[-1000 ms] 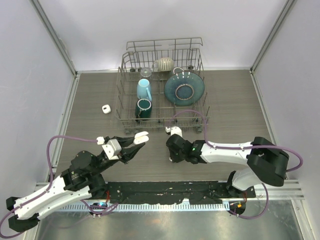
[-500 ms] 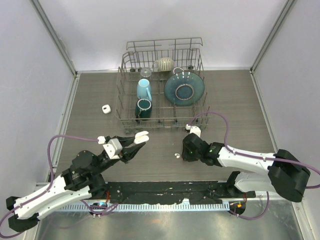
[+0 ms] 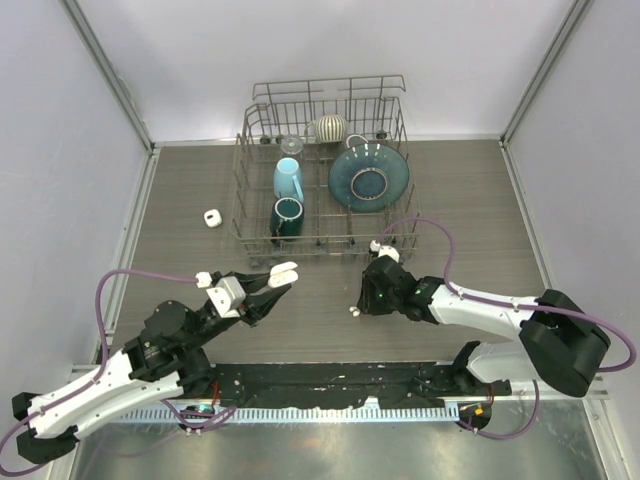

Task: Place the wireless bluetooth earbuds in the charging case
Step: Adjust the earbud at the center of the board, then pick up the earbud from the center of the board, then place the earbud in the charging case.

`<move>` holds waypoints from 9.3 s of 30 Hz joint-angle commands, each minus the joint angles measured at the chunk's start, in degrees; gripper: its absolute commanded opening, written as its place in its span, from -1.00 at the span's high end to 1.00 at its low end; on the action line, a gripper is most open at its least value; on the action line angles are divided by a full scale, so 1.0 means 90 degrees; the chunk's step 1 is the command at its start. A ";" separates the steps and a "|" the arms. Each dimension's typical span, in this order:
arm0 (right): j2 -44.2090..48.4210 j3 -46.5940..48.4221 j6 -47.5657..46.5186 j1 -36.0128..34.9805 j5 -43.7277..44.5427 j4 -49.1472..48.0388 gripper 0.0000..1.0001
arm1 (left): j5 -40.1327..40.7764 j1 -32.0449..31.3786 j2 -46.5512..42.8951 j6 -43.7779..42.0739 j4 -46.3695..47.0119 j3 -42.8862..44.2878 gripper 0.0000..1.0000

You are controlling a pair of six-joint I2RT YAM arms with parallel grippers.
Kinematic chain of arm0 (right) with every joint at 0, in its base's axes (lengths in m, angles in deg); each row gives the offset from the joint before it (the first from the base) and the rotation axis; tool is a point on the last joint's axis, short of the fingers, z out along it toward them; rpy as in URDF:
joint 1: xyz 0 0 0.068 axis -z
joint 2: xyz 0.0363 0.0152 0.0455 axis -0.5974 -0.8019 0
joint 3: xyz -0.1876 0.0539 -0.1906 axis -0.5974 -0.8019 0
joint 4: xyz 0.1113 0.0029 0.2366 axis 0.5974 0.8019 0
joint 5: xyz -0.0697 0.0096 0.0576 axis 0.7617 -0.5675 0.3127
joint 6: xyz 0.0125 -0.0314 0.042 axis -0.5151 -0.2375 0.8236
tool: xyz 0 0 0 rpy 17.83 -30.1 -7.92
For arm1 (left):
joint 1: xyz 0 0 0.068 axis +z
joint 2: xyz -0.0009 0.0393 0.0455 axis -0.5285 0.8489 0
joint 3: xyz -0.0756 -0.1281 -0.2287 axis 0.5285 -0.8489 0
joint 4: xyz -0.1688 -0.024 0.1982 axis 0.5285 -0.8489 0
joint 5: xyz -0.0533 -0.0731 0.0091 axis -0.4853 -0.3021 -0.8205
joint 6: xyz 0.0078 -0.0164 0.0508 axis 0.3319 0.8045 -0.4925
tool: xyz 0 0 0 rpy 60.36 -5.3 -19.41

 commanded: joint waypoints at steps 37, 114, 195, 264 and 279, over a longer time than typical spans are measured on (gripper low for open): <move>0.0215 -0.0205 -0.0153 0.0158 -0.0402 -0.0403 0.43 | 0.0084 0.0031 -0.0159 -0.0018 0.0237 0.0230 0.99; 0.0000 0.0000 0.0394 0.0090 -0.1330 -0.0930 0.38 | 0.0172 0.0021 -0.0062 -0.0086 0.0217 0.0201 0.99; 0.1533 0.2596 0.1173 -0.0359 -0.1467 0.0437 0.98 | 0.0368 0.0021 0.0055 -0.1970 0.1828 -0.0268 1.00; 0.1289 0.2969 0.4564 -0.0389 -0.2552 -0.0794 0.98 | -0.0170 0.0021 0.1051 -0.3397 0.1653 0.0348 1.00; 0.1289 0.2724 0.4651 -0.0379 -0.2092 -0.0822 0.99 | -0.0423 0.0021 0.1042 -0.3387 0.1663 0.0416 1.00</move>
